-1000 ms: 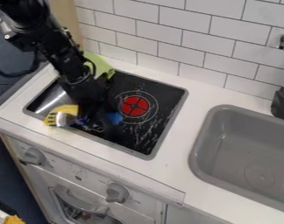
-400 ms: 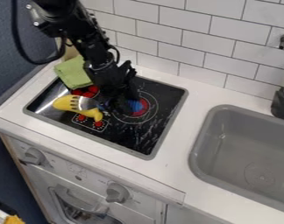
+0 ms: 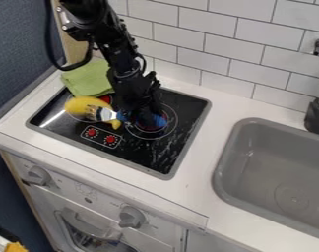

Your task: Put the blue fork on the right burner

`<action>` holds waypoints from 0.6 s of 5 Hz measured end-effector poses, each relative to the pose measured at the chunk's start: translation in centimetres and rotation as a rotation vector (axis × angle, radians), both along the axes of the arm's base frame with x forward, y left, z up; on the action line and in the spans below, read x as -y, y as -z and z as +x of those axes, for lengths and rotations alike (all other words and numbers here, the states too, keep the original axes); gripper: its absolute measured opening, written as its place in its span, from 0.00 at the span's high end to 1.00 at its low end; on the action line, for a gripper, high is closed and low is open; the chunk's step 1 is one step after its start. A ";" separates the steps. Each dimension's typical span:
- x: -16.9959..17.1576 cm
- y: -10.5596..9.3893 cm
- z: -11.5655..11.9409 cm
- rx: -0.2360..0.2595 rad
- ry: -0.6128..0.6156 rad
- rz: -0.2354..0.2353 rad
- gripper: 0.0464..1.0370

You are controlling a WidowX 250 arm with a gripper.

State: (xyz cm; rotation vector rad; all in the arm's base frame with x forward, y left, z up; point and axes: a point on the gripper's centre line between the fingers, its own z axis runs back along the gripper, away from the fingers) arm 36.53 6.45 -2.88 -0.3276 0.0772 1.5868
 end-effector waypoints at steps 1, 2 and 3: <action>-0.3 0.0 1.5 -0.005 -0.011 0.005 0.75; -0.4 -0.3 2.5 0.007 -0.019 0.007 0.76; -0.3 -0.4 3.2 0.021 -0.003 0.007 0.79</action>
